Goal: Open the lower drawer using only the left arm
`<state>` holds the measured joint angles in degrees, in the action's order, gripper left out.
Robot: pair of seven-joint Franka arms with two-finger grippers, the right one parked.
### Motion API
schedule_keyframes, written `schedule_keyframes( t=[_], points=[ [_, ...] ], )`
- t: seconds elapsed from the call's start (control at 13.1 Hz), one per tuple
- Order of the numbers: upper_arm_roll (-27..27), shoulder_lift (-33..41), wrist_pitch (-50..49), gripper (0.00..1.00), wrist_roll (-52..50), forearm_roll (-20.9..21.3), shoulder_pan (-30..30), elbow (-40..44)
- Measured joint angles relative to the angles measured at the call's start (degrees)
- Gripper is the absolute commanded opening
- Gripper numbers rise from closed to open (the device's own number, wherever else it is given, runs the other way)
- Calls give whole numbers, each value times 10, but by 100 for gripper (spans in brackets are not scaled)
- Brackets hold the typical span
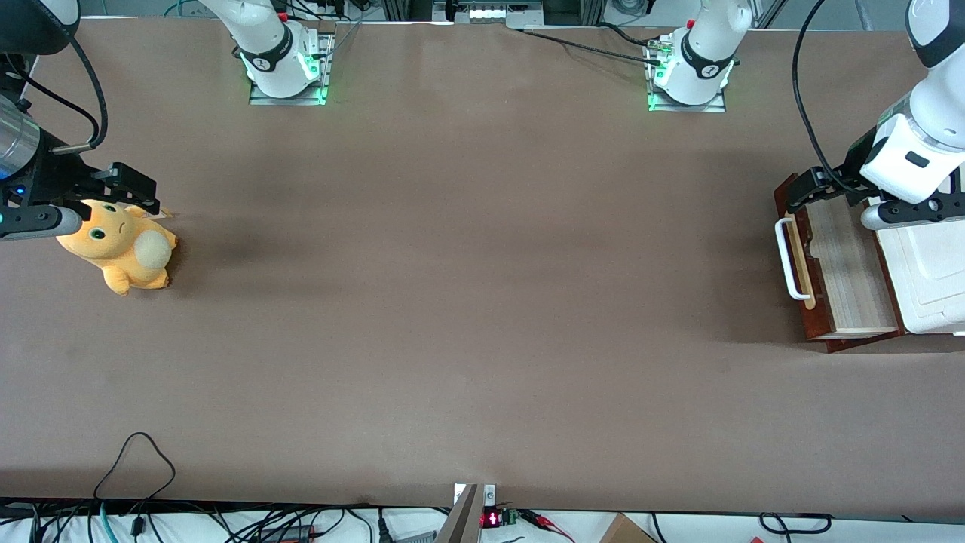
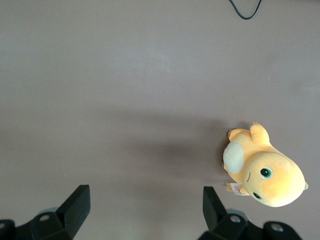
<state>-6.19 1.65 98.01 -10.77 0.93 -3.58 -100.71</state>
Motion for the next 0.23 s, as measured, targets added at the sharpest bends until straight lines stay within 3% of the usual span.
schedule_keyframes(
  t=[0.23],
  points=[
    [0,0,1,100,0,0,0,1]
  ],
)
